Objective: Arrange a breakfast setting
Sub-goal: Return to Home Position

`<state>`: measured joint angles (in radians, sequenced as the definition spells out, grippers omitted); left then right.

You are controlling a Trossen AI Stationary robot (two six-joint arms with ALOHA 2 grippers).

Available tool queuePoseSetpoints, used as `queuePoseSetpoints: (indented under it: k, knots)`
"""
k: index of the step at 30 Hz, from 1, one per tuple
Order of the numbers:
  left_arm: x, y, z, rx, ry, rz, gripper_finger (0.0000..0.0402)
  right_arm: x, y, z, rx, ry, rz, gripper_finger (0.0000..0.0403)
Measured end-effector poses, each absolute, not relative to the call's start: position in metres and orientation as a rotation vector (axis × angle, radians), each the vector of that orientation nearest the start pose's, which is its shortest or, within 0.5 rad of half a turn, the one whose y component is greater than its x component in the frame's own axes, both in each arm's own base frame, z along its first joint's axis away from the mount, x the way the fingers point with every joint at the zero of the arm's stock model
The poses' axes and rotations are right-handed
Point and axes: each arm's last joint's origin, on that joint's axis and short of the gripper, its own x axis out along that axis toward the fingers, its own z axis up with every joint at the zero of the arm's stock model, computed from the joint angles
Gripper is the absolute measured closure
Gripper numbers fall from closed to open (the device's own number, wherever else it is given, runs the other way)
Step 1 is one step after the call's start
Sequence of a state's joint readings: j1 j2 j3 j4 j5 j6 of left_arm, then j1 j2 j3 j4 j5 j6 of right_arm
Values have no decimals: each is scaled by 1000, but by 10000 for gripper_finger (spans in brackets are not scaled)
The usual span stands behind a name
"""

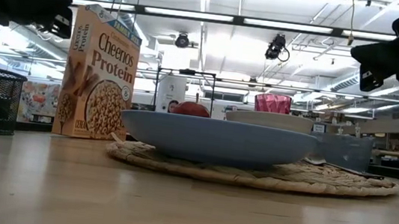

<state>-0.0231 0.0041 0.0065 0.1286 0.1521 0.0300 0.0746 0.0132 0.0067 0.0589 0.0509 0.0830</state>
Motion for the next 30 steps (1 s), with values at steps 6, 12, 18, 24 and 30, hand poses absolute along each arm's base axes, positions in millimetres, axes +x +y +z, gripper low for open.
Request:
queuePoseSetpoints:
  k: [6, 12, 18, 24, 30]
  knots:
    - [96, -8, 177, 37, -124, -183, 370, 98, 6, 170, 86, -51, 26, 384]
    - [96, -8, 177, 37, -124, -183, 370, 98, 6, 170, 86, -51, 26, 384]
    - [96, -8, 177, 37, -123, -183, 370, 98, 6, 170, 86, -51, 26, 384]
    - [96, -8, 177, 37, -123, -183, 370, 98, 6, 170, 86, -51, 26, 384]
    - [96, -8, 177, 37, -123, -183, 370, 98, 6, 170, 86, -51, 26, 384]
